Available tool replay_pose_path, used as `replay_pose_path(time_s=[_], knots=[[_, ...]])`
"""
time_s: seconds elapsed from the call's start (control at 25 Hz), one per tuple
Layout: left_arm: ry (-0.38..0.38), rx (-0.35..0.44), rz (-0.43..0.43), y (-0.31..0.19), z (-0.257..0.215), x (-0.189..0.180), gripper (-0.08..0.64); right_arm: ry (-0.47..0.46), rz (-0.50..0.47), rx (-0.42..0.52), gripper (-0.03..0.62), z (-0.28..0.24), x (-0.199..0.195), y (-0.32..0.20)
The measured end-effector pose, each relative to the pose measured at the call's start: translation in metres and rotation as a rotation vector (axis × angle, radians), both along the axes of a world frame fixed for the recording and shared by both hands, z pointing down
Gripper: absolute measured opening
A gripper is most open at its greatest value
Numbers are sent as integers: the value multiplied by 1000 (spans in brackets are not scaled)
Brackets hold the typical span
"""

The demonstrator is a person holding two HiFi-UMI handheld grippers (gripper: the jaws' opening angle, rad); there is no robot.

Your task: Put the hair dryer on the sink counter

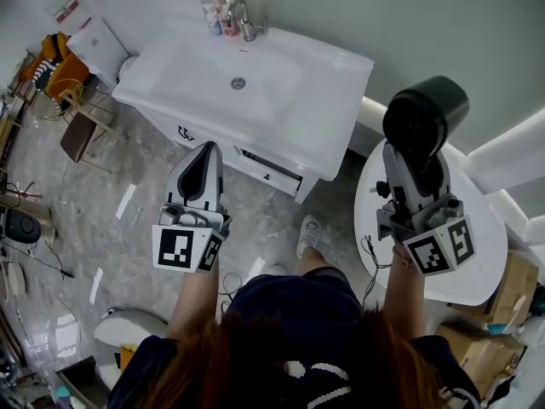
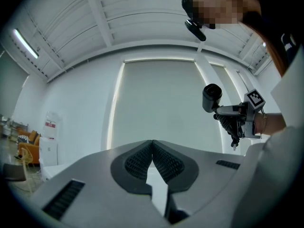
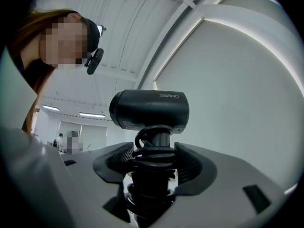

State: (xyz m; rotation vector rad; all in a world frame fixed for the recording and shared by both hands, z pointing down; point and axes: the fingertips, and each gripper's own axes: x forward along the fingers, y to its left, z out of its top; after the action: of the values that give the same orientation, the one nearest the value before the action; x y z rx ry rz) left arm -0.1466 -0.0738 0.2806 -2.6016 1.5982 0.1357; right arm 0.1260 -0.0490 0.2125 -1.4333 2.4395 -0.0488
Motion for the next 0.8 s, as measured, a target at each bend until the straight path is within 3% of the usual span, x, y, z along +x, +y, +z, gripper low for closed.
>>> replay_pose_path(time_s=[0.36, 0.8], knots=[[15, 23, -100, -98, -18, 48, 18, 9, -104, 5, 284, -15, 47, -125], [0, -6, -139, -164, -10, 77, 18, 2, -152, -72, 285, 15, 70, -212]])
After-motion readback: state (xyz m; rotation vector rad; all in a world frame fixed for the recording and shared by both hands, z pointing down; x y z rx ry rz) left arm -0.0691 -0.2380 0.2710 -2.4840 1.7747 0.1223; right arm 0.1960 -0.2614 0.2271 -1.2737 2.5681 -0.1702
